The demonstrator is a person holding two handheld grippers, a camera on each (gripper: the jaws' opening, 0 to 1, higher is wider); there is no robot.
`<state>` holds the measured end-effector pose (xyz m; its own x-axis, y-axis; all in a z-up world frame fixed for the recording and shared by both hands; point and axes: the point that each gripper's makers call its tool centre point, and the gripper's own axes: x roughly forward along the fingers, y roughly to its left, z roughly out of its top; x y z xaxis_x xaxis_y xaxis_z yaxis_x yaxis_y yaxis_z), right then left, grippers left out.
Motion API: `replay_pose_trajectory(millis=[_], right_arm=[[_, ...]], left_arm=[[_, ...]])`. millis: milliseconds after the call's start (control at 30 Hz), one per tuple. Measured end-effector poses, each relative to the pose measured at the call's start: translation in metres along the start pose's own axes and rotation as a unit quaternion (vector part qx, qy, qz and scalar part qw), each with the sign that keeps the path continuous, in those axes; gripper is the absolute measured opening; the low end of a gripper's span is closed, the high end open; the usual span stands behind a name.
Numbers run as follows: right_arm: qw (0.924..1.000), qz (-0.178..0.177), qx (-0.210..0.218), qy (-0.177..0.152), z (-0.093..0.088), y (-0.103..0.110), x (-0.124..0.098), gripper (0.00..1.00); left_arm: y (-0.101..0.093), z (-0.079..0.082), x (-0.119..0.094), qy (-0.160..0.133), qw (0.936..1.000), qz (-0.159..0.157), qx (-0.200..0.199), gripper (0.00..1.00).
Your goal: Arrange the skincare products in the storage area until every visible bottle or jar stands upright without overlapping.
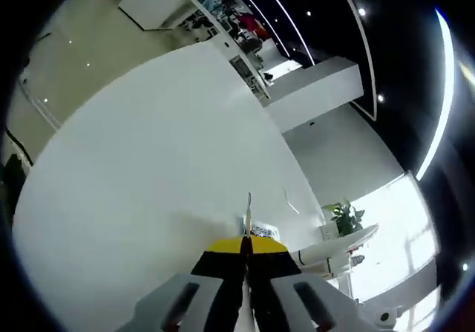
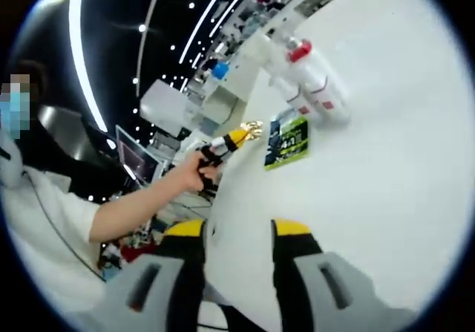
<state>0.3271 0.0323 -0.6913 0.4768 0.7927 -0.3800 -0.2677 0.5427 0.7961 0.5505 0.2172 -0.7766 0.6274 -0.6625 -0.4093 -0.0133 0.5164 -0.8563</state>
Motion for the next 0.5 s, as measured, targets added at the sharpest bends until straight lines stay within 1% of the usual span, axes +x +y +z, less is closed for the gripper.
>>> replay_pose_trajectory(millis=[133,300,367,433,467,500], right_arm=[[0.9999,-0.005,0.007,-0.006,0.004,-0.005,-0.001,0.33],[0.9999,-0.006,0.012,-0.005,0.004,-0.008,0.003,0.33],[0.9999,-0.006,0.011,-0.004,0.004,-0.008,0.004,0.33],[0.9999,-0.004,0.012,-0.004,0.004,-0.007,0.005,0.33],[0.9999,-0.004,0.012,-0.004,0.004,-0.007,0.006,0.33],[0.9999,-0.004,0.011,-0.003,0.004,-0.007,0.006,0.33]], left_arm=[[0.007,-0.008,0.006,0.016,0.9998,0.011,0.001,0.00],[0.012,-0.009,0.006,0.012,0.9998,0.015,-0.008,0.01],[0.013,-0.010,0.006,0.013,0.9996,0.023,-0.010,0.01],[0.020,-0.012,0.005,0.017,0.9991,0.039,-0.001,0.01],[0.017,-0.011,0.003,0.015,0.9994,0.032,0.002,0.02],[0.018,-0.010,0.002,0.014,0.9993,0.035,0.004,0.02]])
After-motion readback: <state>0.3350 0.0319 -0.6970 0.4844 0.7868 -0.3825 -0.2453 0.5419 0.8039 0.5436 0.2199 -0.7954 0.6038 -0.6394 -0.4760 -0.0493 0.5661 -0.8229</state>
